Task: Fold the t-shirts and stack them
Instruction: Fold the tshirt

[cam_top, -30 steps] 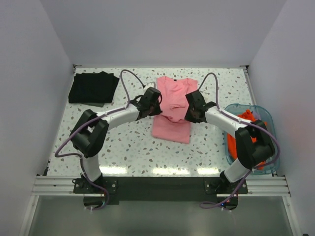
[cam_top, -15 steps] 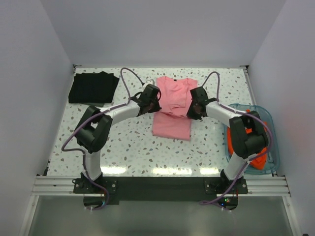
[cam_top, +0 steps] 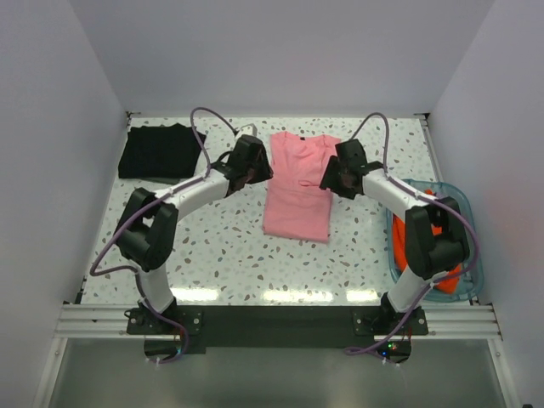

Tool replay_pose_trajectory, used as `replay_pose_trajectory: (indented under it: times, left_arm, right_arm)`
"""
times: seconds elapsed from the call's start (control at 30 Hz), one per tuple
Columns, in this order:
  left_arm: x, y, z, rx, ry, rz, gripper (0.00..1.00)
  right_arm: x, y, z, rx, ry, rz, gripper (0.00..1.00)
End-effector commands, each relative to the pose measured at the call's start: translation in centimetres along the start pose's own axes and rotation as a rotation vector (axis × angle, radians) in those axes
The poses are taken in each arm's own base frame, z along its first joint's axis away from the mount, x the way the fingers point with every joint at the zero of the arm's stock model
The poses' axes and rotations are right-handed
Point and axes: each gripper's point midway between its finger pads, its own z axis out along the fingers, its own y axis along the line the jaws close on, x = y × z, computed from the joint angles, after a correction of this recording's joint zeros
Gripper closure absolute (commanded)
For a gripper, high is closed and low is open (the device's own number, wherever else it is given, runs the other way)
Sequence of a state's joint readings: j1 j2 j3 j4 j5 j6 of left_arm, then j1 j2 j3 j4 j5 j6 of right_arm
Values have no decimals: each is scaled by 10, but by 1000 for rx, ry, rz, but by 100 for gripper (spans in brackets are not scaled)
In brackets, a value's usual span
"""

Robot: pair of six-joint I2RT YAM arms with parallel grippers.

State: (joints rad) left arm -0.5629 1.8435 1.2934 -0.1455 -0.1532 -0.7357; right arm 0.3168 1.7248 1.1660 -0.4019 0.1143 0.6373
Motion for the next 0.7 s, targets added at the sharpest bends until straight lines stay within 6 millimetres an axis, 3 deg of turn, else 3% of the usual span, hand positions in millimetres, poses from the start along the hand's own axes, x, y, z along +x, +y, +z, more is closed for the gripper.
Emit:
replay_pose_trajectory:
  times: [0.0,0.13,0.3,0.47,0.53,0.67]
  left_arm:
    - [-8,-7,-19,27,-21,22,59]
    - [21,-18,-23,41,31,42,80]
    - [67,-26,-22,45,99,62,89]
    - [113,-12,-18,-2,169,73,95]
    - [132,2,-17,-37,202,77,97]
    - [161,25,-22,-96,251,60,100]
  right_arm:
    - [-10,15,-31,-46,-75,-62,39]
    - [12,31,-24,-80,-41,-114,48]
    - [18,54,-5,-116,3,-171,50]
    - [12,54,22,-38,33,-212,51]
    - [5,53,27,-13,29,-214,51]
    - [7,34,49,73,70,-220,50]
